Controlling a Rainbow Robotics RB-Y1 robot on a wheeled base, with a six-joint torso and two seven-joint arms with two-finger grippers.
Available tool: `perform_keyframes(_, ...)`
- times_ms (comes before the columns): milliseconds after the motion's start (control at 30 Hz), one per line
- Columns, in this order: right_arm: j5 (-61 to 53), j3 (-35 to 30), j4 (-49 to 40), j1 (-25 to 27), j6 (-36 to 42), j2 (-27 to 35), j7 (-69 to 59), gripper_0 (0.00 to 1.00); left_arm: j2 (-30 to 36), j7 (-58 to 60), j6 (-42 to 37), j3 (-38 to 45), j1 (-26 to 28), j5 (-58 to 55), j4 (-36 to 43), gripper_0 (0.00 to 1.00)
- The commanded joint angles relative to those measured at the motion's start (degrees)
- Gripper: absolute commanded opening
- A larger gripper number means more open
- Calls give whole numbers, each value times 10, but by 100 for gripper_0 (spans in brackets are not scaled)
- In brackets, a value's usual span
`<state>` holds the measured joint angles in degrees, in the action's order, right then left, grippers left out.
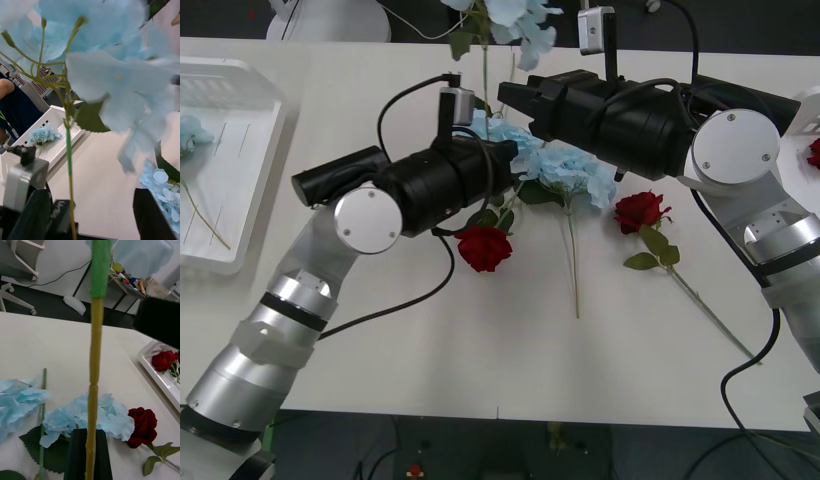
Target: Put the red flowers into the right box and the blue flowers into the left box
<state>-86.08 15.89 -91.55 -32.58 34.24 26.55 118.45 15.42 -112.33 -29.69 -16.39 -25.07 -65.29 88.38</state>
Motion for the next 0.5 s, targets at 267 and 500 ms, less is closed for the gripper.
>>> perform_keyframes(267,29,5,-9,-23,50,24,-59,85,142,-21,-142,268,91,-48,40,0)
perform_keyframes(500,138,-6,-9,-23,183,59,-164,85,188,-23,-194,405,54,-1,-72,0)
